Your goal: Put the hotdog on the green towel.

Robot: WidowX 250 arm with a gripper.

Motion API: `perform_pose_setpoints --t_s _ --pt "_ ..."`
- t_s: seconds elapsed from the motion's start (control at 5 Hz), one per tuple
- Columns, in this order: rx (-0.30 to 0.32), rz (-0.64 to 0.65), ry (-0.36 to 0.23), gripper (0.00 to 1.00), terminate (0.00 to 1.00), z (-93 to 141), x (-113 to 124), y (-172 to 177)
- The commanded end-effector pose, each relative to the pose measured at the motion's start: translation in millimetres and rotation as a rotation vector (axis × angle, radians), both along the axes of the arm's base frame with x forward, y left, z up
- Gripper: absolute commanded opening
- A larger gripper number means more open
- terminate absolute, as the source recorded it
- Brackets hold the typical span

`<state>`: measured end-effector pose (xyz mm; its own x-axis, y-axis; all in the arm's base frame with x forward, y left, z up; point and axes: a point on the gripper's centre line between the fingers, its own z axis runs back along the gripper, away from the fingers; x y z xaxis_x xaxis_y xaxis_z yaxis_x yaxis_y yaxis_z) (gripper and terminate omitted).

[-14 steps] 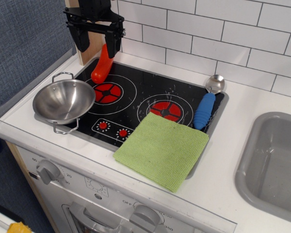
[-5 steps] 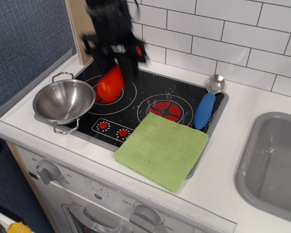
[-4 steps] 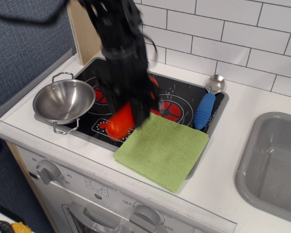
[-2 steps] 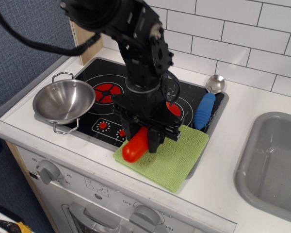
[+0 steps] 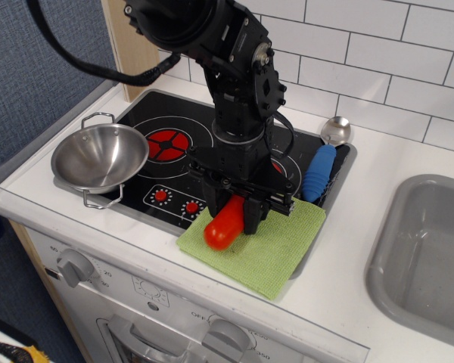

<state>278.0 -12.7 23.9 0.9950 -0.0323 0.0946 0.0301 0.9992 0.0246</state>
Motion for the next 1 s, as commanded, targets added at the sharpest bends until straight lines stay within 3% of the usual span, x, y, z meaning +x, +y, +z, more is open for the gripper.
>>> perform_pose_setpoints --t_s 0.0,0.2,0.4,0.6,0.8 --pt "-0.001 -0.054 -0.066 1.00 0.00 23.2 -9.4 2.1" --pt "-0.032 -0.051 -0.108 1.00 0.00 51.1 -13.0 8.5" --pt "-0.058 -0.047 -0.114 1.00 0.00 68.5 -14.4 16.7" --pt "-0.028 0.007 -0.069 1.00 0.00 62.6 -12.4 20.8" --pt "-0.028 0.007 -0.069 1.00 0.00 62.6 -12.4 20.8"
